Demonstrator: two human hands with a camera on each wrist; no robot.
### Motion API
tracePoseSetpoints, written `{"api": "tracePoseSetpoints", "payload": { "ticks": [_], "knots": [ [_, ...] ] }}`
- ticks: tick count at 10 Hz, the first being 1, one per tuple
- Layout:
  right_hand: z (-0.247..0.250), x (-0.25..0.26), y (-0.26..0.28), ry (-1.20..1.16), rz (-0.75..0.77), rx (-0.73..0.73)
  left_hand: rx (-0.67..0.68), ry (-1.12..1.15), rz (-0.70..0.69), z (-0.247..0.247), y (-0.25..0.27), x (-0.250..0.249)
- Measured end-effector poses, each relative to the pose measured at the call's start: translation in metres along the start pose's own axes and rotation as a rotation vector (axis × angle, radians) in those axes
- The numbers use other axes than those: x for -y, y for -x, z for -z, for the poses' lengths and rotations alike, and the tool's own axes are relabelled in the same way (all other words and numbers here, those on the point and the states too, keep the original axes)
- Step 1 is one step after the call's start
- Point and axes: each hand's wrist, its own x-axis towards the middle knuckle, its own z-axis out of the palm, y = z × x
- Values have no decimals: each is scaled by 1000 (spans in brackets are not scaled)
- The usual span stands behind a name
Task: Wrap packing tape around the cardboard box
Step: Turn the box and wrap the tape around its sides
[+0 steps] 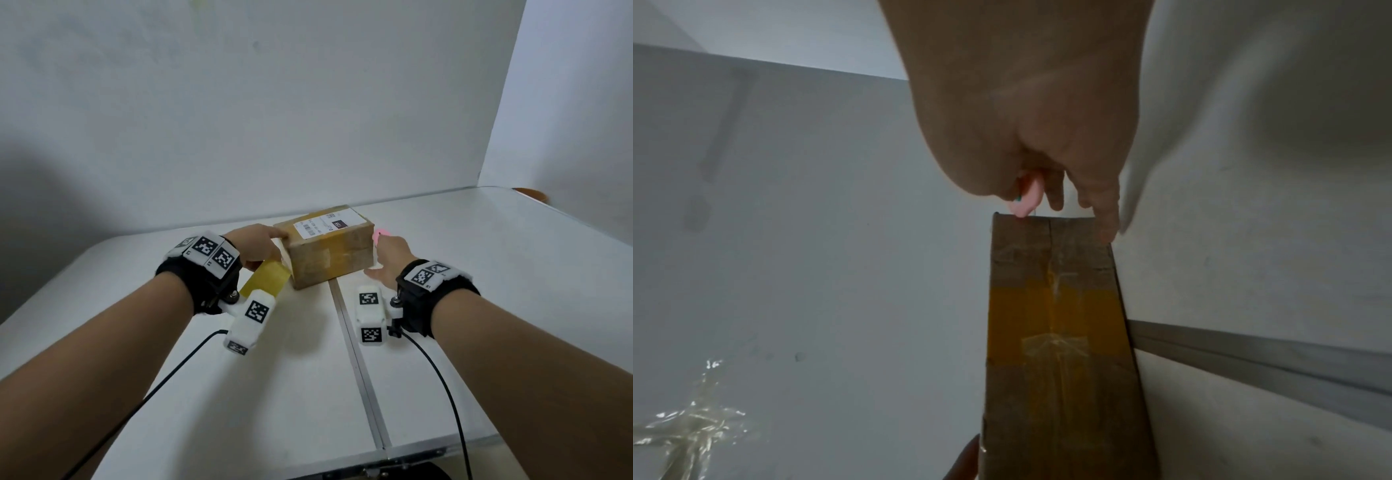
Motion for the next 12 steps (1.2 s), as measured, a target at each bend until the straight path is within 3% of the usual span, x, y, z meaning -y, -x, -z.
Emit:
{"api": "tracePoseSetpoints", "payload": {
  "ticks": [2,4,6,8,10,12],
  "knots": [
    [-9,14,-8,-94,-19,-70,-9,0,-4,-4,-3,-6],
    [-23,53,-1,-113,95,-16,39,77,1,-6,9,-7],
    [-40,67,9,20,269,51,44,55,0,-11,17,-11],
    [-36,54,-4,-444,117,142,24,83,-6,-8,19,-7],
    [-41,43,-27,-143,45,123,53,102,-1,-6,16,-10],
    [-41,37,-54,-219,11,228,79,108,36,-7,3,-13]
  ]
}}
